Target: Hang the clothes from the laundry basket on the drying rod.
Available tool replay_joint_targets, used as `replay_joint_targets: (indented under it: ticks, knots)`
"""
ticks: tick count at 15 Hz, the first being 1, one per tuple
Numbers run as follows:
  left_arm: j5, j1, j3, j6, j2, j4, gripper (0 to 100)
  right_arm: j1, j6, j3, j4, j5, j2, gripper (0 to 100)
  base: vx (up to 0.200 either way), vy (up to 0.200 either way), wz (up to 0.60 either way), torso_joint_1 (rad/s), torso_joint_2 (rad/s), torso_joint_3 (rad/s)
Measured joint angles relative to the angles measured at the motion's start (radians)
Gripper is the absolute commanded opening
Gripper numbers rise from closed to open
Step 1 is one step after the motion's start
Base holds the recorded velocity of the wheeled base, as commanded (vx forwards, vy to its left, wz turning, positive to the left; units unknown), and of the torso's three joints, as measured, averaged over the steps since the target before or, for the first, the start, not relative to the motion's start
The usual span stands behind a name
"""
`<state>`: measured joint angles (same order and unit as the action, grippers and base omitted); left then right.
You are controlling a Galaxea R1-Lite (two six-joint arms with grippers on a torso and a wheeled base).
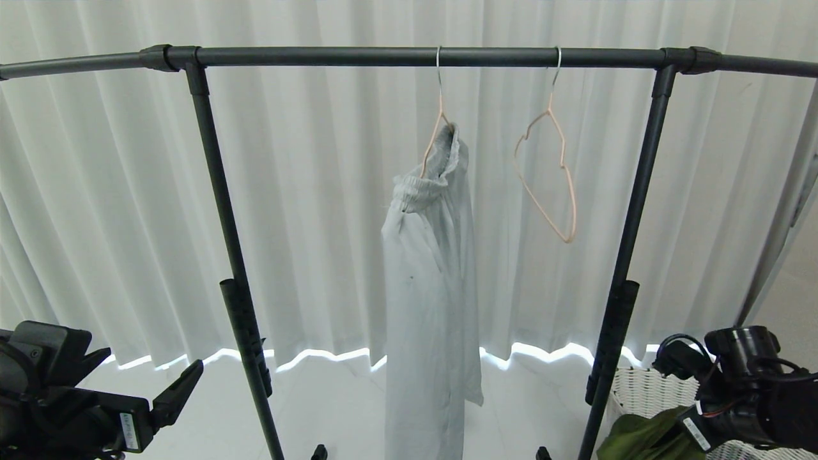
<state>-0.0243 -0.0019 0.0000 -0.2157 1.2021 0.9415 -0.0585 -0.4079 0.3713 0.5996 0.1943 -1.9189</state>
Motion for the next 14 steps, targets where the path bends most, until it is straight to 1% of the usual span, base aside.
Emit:
replay_joint_targets:
  ticks: [2, 4, 6, 8, 9, 10, 11, 12, 14]
  knots:
    - [0.0, 0.0, 0.0, 0.0, -0.001, 0.0, 100, -0.013, 0.013, 0.03, -0.118, -0.002, 0.126, 0, 0.0, 0.0, 0.0, 0.0, 0.0, 0.0]
    - [0.0, 0.0, 0.0, 0.0, -0.001, 0.0, 100, -0.023, 0.036, 0.099, -0.292, -0.006, 0.256, 0, 0.0, 0.0, 0.0, 0.0, 0.0, 0.0]
    - [0.0, -0.001, 0.0, 0.003, -0.002, 0.0, 100, -0.05, 0.106, 0.235, -0.529, -0.011, 0.394, 0, 0.0, 0.0, 0.0, 0.0, 0.0, 0.0]
    - [0.0, -0.001, 0.0, 0.008, -0.004, 0.0, 100, -0.098, 0.194, 0.382, -0.709, -0.024, 0.499, 0, 0.0, 0.0, 0.0, 0.0, 0.0, 0.0]
    - [0.0, -0.001, 0.0, 0.009, -0.005, 0.0, 100, -0.127, 0.229, 0.447, -0.781, -0.029, 0.54, 0, 0.0, 0.0, 0.0, 0.0, 0.0, 0.0]
    - [0.0, -0.001, 0.0, 0.01, -0.007, 0.0, 100, -0.156, 0.252, 0.506, -0.826, -0.031, 0.573, 0, 0.0, 0.0, 0.0, 0.0, 0.0, 0.0]
    - [-0.001, -0.001, 0.0, 0.011, -0.01, 0.0, 100, -0.183, 0.264, 0.559, -0.847, -0.031, 0.6, 0, -0.2, 0.0, 0.0, 0.002, 0.0, 0.002]
    - [-0.001, -0.001, 0.0, 0.011, -0.013, 0.0, 100, -0.202, 0.269, 0.592, -0.854, -0.031, 0.617, 0, -0.2, 0.0, 0.0, 0.007, 0.0, 0.007]
    - [-0.001, -0.001, 0.0, 0.012, -0.016, 0.0, 100, -0.22, 0.267, 0.625, -0.854, -0.031, 0.638, 0, -0.2, 0.0, 0.0, 0.0, 0.0, 0.0]
